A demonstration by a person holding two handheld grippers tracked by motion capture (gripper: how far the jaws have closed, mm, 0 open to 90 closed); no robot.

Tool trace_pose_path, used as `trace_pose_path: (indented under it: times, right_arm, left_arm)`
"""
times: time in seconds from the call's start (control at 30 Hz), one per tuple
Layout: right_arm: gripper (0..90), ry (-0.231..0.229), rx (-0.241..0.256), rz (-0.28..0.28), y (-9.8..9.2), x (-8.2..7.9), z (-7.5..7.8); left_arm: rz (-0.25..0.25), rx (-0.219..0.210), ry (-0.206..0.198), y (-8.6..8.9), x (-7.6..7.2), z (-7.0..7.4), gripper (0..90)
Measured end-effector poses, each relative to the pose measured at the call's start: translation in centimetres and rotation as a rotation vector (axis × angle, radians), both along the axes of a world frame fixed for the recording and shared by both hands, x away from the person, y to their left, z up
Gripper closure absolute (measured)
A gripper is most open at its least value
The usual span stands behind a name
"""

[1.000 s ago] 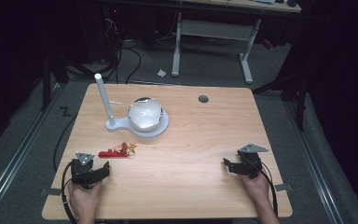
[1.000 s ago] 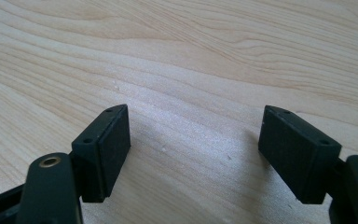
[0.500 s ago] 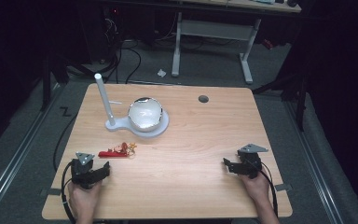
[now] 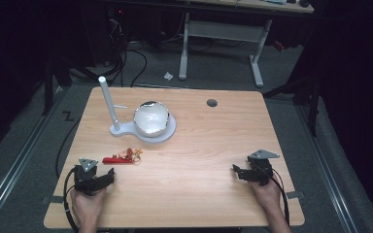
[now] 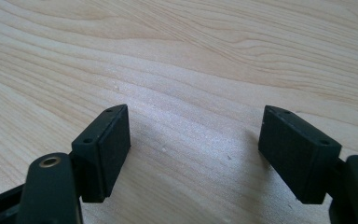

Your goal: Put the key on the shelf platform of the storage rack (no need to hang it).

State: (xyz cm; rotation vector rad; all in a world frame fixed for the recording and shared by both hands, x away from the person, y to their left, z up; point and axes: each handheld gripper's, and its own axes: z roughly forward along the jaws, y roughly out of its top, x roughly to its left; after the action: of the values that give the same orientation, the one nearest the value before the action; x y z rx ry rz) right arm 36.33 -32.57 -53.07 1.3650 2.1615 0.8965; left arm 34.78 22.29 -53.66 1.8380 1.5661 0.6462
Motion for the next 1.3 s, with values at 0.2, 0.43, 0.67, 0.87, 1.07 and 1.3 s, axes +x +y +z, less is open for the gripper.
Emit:
trace_pose_path:
  times: [0.2,0.43,0.67,0.87,1.07,1.3]
  right_arm:
    - [24.9,0.0,0.0,0.0,0.0,0.0,0.0]
    - [24.9,0.0,0.0,0.0,0.0,0.0,0.0]
    - [24.9,0.0,0.0,0.0,0.0,0.0,0.0]
    - [24.9,0.0,0.0,0.0,0.0,0.0,0.0]
    - [24.9,0.0,0.0,0.0,0.0,0.0,0.0]
    - [24.9,0.0,0.001,-0.001,0.0,0.0,0.0]
  left_arm:
    - [-0.018,-0.008,0.011,0.1,0.2,0.3,20.8]
    - [-0.045,-0.015,-0.006,-0.4,0.1,1.1,19.1]
    - [-0.115,0.005,-0.019,-1.6,0.6,2.4,15.4]
    - [-0.148,0.024,-0.026,-2.3,1.1,3.2,15.2]
    - [-0.184,0.028,-0.024,-3.0,1.9,3.8,15.1]
    - [-0.221,0.041,-0.008,-4.0,2.9,3.8,15.2]
